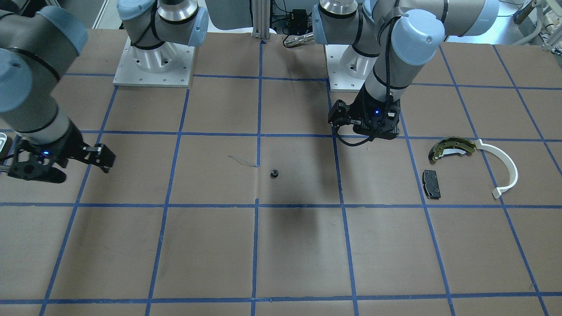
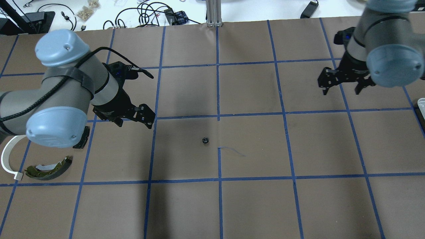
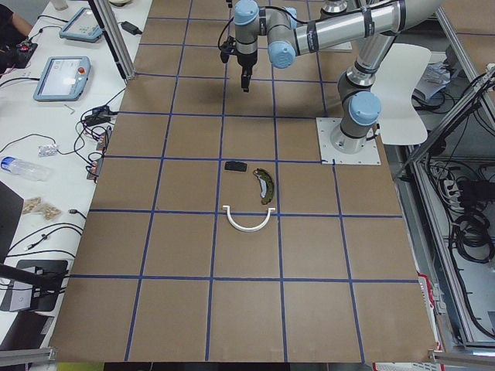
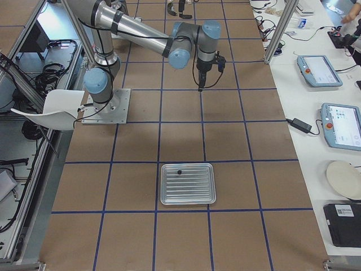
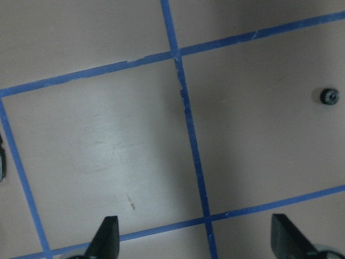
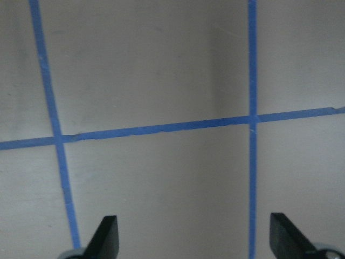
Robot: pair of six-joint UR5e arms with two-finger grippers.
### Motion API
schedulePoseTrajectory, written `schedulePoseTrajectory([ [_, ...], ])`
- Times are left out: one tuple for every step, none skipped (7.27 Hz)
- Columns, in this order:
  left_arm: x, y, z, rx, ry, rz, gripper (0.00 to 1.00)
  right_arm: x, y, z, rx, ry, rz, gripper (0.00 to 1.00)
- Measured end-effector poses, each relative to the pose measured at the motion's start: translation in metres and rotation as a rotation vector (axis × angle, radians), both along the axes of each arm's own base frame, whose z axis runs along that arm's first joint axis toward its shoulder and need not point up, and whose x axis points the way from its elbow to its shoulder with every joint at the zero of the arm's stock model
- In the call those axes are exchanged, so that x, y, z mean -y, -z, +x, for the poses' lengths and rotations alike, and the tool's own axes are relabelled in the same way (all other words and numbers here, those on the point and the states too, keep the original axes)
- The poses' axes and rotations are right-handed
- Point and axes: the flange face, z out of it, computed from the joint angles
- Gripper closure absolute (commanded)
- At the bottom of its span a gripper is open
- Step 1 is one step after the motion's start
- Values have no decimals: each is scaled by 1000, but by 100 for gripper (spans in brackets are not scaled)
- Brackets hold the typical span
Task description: Place bearing gear from tray to pile
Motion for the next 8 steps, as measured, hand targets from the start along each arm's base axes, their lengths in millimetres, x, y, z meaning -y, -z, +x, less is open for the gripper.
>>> schedulePoseTrajectory([
  [-4, 19, -26, 7, 27, -9, 0, -7, -1, -58, 2, -37, 13, 0],
  [-9, 38, -48, 20, 40, -12, 0, -18, 1, -116, 11, -72, 23, 0],
  [-12, 55, -66, 28, 40, 0, 0, -33, 8, -173, 28, -90, 37, 0],
  [-13, 71, -83, 30, 47, 3, 0, -48, 25, -226, 48, -106, 47, 0],
  [-11, 86, -98, 26, 61, -10, 0, -58, 52, -273, 50, -125, 43, 0],
  [-7, 100, -110, 21, 78, -30, 0, -65, 84, -313, 34, -155, 34, 0],
  [-3, 116, -120, 19, 94, -52, 0, -73, 112, -345, 28, -187, 28, 0],
  [-3, 130, -130, 21, 112, -55, 0, -84, 134, -367, 39, -193, 29, 5],
])
